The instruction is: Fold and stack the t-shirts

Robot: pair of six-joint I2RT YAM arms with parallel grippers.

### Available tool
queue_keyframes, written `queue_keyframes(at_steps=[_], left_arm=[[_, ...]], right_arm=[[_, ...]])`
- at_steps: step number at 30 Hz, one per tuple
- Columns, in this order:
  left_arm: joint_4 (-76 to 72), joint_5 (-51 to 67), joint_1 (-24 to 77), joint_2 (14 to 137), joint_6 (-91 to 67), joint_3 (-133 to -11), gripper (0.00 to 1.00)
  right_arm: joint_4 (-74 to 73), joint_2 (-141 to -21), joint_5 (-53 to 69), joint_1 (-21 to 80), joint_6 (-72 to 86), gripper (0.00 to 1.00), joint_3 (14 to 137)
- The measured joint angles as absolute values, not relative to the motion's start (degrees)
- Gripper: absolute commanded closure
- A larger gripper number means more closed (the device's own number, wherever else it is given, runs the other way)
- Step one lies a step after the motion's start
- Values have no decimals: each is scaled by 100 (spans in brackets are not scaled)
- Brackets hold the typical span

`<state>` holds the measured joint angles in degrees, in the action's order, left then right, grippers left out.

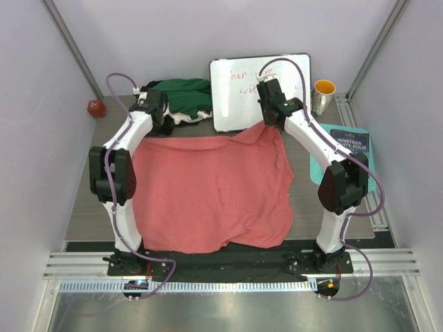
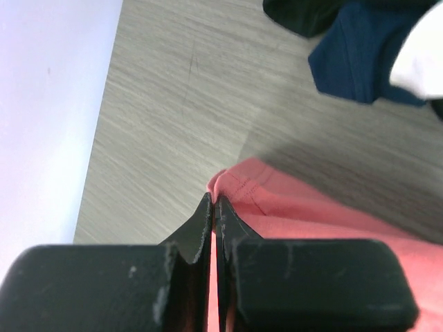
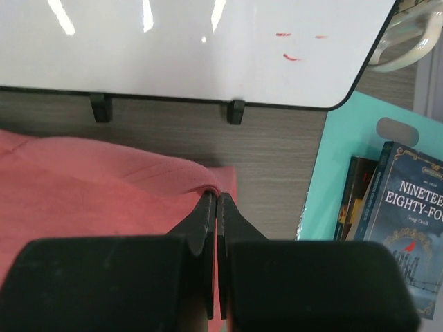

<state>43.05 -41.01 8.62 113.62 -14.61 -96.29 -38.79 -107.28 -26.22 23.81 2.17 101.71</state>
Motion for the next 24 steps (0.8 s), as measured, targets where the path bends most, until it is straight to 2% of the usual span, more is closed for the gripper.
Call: queue_keyframes(at_steps=[6,15,24], left_arm=[[4600,-4219,893,11343,-1616,-9502,100],[4790,-4064,882,10637,-1944,-8399,100],[5002,-4038,875,10189,-2062,-8608,100]], right_arm=[[-4125,-10481,-2528,2473,379,99,9690],[-4254,-9299,-2405,2480,659,99,8921],[-4536,-8650,-1911,2493,884,99,8552]])
